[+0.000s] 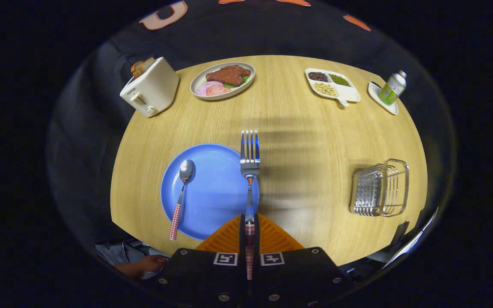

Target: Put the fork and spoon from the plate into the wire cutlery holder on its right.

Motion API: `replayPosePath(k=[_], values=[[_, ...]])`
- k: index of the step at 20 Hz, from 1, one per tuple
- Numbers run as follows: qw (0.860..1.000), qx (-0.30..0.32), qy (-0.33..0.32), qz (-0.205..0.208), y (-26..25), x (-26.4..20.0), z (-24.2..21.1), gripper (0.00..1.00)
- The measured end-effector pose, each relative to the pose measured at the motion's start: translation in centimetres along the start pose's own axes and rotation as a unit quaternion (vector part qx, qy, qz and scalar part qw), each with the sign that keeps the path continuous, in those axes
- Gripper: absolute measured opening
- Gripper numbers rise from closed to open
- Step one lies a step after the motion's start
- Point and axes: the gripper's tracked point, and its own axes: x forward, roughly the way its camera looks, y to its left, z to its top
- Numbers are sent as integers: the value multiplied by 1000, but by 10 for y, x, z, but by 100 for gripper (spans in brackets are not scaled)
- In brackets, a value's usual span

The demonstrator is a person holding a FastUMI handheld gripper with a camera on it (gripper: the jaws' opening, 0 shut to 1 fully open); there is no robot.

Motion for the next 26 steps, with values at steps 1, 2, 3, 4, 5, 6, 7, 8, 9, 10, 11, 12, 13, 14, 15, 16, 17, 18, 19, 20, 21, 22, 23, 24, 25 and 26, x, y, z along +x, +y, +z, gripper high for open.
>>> replayPosePath(k=[1, 2, 3, 4, 5, 6, 7, 8, 9, 10, 11, 12, 13, 14, 15, 16, 17, 18, 19, 20, 21, 22, 23, 24, 25, 26], values=[[1000, 10, 0, -5, -14, -7, -3, 5], [1000, 21, 4, -10, -28, -14, -5, 5], [999, 32, 6, -15, -44, -21, -8, 5], [999, 43, 13, -19, -58, -28, -12, 5], [998, 53, 17, -23, -72, -34, -14, 5], [998, 59, 22, -28, -85, -38, -16, 5], [997, 60, 32, -34, -99, -42, -21, 5], [997, 61, 39, -38, -112, -46, -24, 5], [996, 60, 52, -41, -123, -49, -28, 5], [996, 60, 59, -42, -133, -52, -30, 5], [995, 58, 69, -41, -140, -55, -31, 5], [995, 55, 79, -39, -146, -57, -33, 5], [994, 51, 88, -34, -152, -57, -33, 5], [993, 49, 100, -28, -156, -57, -34, 5], [992, 47, 113, -20, -160, -56, -37, 5], [990, 47, 130, -14, -164, -56, -40, 5], [988, 47, 143, -11, -168, -53, -44, 5], [986, 44, 160, -7, -173, -51, -47, 5], [984, 44, 174, -5, -178, -48, -50, 5], [982, 44, 186, 0, -180, -46, -51, 5], [980, 45, 196, 4, -185, -47, -51, 5], [978, 45, 204, 11, -186, -45, -50, 5], [976, 47, 213, 16, -186, -45, -49, 5], [973, 47, 223, 21, -186, -44, -49, 5], [972, 46, 231, 23, -189, -43, -48, 5], [970, 43, 239, 24, -191, -42, -47, 6]])
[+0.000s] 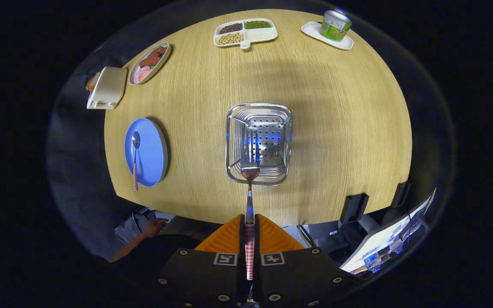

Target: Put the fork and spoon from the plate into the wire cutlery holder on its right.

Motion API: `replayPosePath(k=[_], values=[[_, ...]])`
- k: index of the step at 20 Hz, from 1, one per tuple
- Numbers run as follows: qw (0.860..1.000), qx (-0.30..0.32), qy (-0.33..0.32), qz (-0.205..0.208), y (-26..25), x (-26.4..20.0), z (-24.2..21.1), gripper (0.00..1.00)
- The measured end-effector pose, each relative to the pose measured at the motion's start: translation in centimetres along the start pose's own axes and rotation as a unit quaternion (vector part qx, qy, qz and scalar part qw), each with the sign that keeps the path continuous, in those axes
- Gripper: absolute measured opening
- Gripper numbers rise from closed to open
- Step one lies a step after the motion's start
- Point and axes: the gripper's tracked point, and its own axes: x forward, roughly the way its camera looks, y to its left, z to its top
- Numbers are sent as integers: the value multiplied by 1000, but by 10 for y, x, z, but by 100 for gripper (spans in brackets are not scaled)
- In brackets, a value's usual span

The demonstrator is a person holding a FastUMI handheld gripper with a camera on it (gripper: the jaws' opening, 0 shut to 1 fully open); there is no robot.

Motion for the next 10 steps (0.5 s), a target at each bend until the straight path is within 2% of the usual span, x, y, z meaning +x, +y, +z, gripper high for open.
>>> replayPosePath(k=[4, 10], values=[[1000, -3, 21, 2, -6, -2, 13, 6], [999, -17, 41, 11, -7, -9, 20, 12]])
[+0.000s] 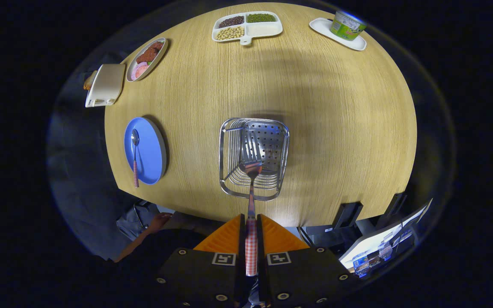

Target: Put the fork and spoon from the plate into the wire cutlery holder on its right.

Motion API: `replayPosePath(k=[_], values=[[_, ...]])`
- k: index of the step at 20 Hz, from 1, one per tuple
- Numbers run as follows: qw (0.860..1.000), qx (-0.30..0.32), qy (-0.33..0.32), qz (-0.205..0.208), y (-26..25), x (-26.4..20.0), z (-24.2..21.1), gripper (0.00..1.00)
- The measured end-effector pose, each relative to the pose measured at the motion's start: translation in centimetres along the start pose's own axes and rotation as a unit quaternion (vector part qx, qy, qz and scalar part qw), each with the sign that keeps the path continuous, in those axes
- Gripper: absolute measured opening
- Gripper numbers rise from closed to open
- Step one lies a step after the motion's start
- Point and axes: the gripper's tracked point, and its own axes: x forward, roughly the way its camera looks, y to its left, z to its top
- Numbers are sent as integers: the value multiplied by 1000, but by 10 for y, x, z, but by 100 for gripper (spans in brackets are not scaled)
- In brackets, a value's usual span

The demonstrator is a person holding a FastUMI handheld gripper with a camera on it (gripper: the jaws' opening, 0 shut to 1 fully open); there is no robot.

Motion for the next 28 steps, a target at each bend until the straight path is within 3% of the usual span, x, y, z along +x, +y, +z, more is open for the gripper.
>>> replayPosePath(k=[9, 14, 15, 18, 23, 28], values=[[998, 2, -59, 5, 0, -22, 21, 24], [985, -8, -173, 16, 17, -44, 43, 35], [980, -15, -199, 19, 22, -50, 45, 41], [957, -40, -287, 10, 38, -67, 59, 56], [904, -65, -422, 5, 73, -100, 73, 78], [835, -72, -545, -1, 109, -134, 86, 84]])
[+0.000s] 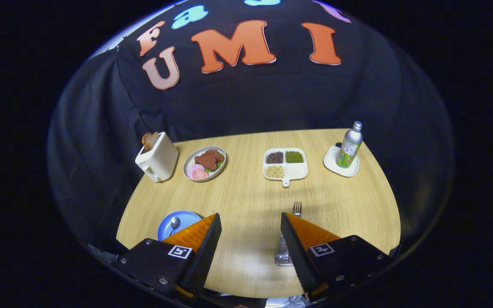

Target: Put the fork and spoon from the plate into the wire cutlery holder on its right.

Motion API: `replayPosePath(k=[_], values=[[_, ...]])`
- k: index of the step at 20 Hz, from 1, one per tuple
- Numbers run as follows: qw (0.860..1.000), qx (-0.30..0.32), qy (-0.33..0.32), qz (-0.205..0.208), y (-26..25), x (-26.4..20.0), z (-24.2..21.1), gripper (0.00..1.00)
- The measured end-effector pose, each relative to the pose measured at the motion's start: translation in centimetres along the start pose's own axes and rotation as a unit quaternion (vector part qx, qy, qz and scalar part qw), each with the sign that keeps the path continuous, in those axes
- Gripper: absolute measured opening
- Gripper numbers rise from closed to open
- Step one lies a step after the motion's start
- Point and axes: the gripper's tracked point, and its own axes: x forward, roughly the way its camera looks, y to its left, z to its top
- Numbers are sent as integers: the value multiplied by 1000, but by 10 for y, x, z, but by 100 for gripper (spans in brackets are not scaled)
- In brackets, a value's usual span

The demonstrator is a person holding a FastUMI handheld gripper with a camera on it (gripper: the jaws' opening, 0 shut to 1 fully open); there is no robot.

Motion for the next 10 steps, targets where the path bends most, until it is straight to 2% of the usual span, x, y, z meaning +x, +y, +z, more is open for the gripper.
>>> replayPosePath(k=[6, 10], values=[[988, -30, -149, -25, 33, -12, 29, 89], [968, -45, -246, -3, 78, -21, 53, 89]])
